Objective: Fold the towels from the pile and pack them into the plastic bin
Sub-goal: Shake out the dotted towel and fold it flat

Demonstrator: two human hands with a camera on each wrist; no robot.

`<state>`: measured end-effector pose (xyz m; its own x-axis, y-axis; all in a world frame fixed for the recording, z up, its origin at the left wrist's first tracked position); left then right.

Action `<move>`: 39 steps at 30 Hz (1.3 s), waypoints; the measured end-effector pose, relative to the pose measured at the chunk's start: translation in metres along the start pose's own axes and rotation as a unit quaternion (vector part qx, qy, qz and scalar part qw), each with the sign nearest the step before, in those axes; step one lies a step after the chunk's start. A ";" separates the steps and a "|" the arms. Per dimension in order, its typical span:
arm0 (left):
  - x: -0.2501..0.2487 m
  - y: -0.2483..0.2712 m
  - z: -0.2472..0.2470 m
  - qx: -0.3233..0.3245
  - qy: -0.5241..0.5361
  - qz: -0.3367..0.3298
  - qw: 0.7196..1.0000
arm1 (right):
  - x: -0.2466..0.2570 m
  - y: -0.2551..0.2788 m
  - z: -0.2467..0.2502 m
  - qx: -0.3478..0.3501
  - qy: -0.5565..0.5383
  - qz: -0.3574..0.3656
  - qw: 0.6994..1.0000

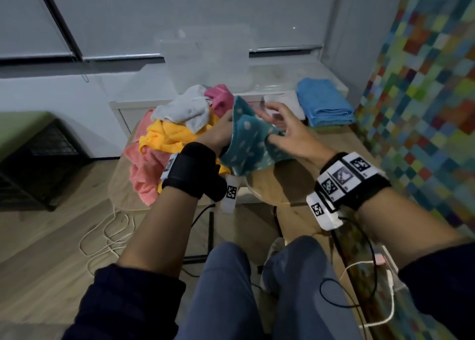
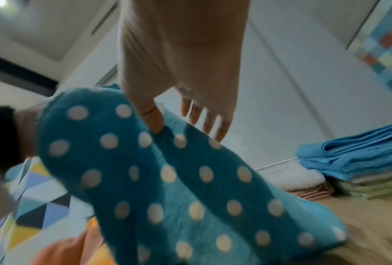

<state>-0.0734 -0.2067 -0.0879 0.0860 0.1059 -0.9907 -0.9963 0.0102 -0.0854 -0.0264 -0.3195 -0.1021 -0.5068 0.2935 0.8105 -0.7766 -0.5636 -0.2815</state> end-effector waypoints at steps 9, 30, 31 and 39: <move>-0.015 -0.021 0.018 -0.117 0.188 -0.069 0.973 | 0.002 0.001 0.025 -0.060 -0.151 -0.065 0.985; -0.009 -0.044 0.091 -0.326 -0.119 -0.159 0.924 | -0.069 0.015 0.106 0.046 0.247 -0.180 0.951; 0.000 -0.047 0.091 -0.304 -0.133 -0.141 0.933 | -0.073 0.015 0.110 0.027 0.229 -0.191 0.954; 0.008 -0.076 0.094 -0.290 -0.145 -0.117 0.939 | -0.073 -0.007 0.170 -0.310 -0.125 -0.183 0.924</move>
<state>0.0029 -0.1131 -0.0797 0.2147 0.4346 -0.8747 -0.7756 -0.4683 -0.4231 0.0798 -0.4685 -0.0715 -0.1253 0.1450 0.9815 -0.9834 0.1124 -0.1421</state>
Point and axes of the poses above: each hand's wrist, its own y-axis away from the middle knuckle, its own z-axis out of the back of the hand, x = y × z, the point moved 8 cm from there along -y, towards the middle knuckle, and after that the axes turned 1 degree about x, right-handed, at the moved point
